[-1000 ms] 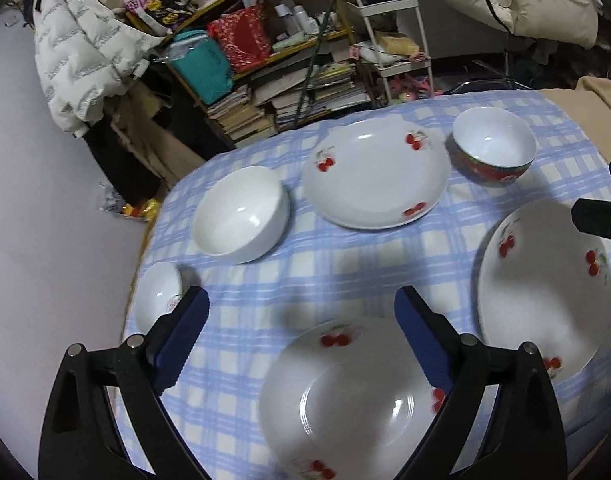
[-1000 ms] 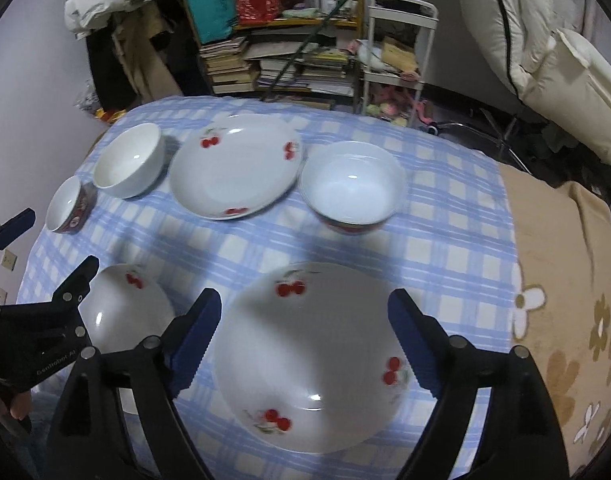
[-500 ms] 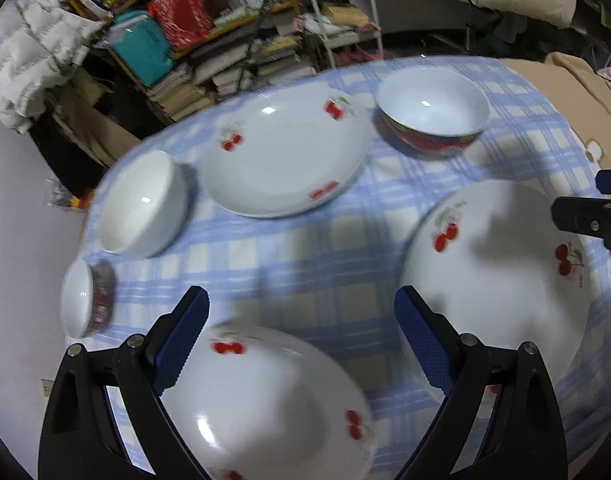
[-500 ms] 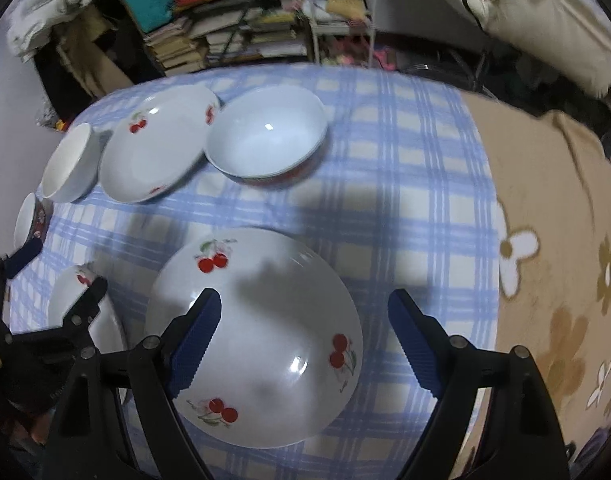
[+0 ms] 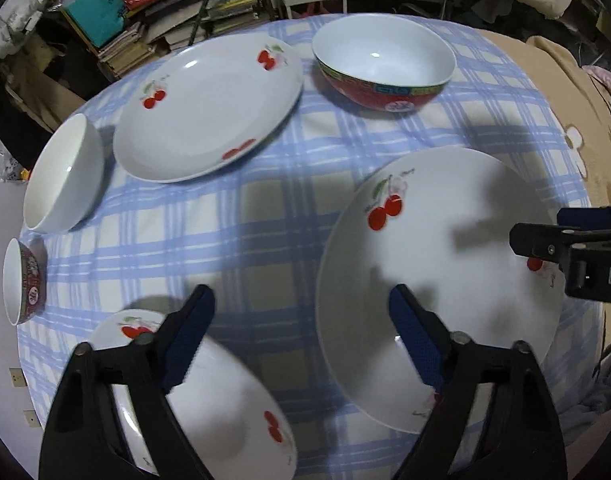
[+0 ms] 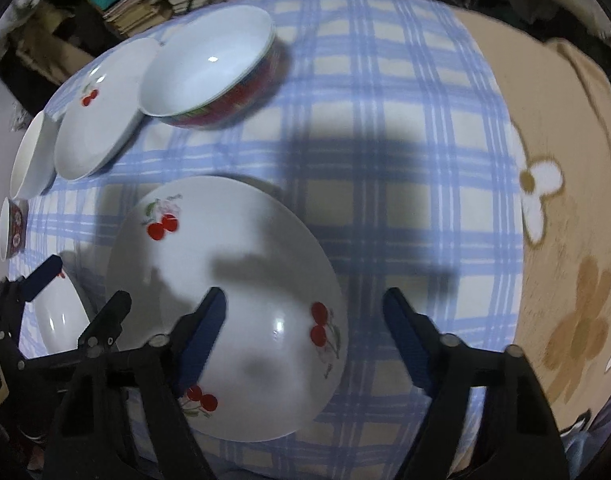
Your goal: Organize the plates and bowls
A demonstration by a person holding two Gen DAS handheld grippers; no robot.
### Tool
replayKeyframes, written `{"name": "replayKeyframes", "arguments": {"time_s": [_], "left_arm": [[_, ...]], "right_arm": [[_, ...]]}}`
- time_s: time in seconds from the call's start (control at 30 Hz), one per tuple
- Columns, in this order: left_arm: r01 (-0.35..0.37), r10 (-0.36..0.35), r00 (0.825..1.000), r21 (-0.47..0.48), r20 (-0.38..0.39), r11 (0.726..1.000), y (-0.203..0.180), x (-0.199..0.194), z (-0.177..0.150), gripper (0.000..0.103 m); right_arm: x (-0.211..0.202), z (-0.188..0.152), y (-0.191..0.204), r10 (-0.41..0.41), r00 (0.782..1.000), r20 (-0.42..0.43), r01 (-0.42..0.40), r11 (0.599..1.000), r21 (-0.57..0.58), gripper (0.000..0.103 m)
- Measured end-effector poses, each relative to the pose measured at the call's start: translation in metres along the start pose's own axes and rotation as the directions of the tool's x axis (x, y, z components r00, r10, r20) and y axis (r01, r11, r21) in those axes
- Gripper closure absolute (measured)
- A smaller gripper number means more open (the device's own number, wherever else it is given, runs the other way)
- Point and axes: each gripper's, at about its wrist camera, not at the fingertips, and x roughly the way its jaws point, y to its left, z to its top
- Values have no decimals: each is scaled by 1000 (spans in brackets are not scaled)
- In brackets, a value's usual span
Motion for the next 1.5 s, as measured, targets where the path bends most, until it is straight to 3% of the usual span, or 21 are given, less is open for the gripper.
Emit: {"name": "replayKeyframes", "arguments": {"time_s": [0.07,0.13,0.2,0.23,0.3,0.63,0.8,1.0,1.5], "left_arm": [[18,-18,1000,4,-15,1000,-3,3,0,36],[48,-48,998,0,-35,999,-5,7,0,52],[78,-79,995,-19,-53,997,-4,13,1,70],[92,-94,994,-33,-63,995,-3,16,2,76],[119,-124,989,-72,-76,990,1,22,2,81],[198,-207,976,-117,-72,973,14,24,-3,84],[190,-198,978,-117,-62,975,19,18,-4,84],[182,-189,981,-133,-49,974,32,5,2,83],[183,-182,983,-108,12,977,47,-27,-2,84]], "right_arm": [[5,-1,-7,17,1000,-24,-16,999,30,34],[9,-2,-14,42,998,-43,-40,998,56,57],[11,-4,-19,56,997,-53,-52,996,76,70],[12,-5,-21,63,996,-56,-58,995,85,79],[12,-6,-22,54,997,-53,-49,994,96,85],[17,-1,-31,70,996,-55,-64,991,114,88],[11,-1,-37,85,996,-25,-82,989,123,88],[-14,2,-22,56,997,59,-57,998,25,89],[-36,-8,-11,124,987,105,-123,992,-16,89]]}}
